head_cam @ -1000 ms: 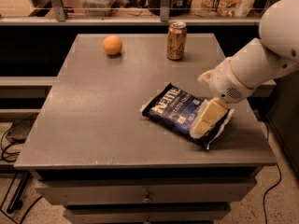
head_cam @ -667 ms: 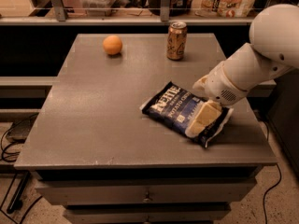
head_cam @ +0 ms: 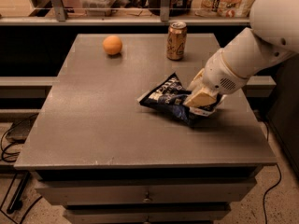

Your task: Move blue chip bag near orange

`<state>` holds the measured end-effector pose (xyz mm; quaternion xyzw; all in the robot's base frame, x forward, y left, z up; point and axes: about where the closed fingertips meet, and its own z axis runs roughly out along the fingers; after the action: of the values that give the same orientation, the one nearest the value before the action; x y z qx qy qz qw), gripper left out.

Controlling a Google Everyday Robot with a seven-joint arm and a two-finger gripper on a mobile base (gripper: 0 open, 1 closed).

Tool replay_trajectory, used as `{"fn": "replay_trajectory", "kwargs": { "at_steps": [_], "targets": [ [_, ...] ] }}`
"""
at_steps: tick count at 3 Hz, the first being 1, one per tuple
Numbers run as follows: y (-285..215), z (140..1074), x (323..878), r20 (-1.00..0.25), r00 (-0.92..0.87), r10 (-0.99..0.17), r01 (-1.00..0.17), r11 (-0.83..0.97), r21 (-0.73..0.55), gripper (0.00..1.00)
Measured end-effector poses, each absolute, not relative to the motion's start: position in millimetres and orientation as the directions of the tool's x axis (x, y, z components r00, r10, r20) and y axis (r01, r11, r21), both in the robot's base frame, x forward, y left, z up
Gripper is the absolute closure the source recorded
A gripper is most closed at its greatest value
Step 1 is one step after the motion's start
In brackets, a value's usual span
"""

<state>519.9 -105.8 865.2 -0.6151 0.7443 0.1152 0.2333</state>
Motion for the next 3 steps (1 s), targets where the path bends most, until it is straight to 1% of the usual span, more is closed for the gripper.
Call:
{"fn": "replay_trajectory", "kwargs": {
  "at_steps": [1,2,3],
  "targets": [
    [-84.3,906.8,525.9,-0.489,-0.048,-0.871,-0.969,0.158,-0.188,0.92],
    [-82.5,910.0,526.6,-0.491,-0.043,-0.87,-0.969,0.157,-0.193,1.0],
    [-82.5,910.0,526.6,-0.491,-0.043,-0.87,-0.969,0.157,-0.193,1.0]
  ]
}}
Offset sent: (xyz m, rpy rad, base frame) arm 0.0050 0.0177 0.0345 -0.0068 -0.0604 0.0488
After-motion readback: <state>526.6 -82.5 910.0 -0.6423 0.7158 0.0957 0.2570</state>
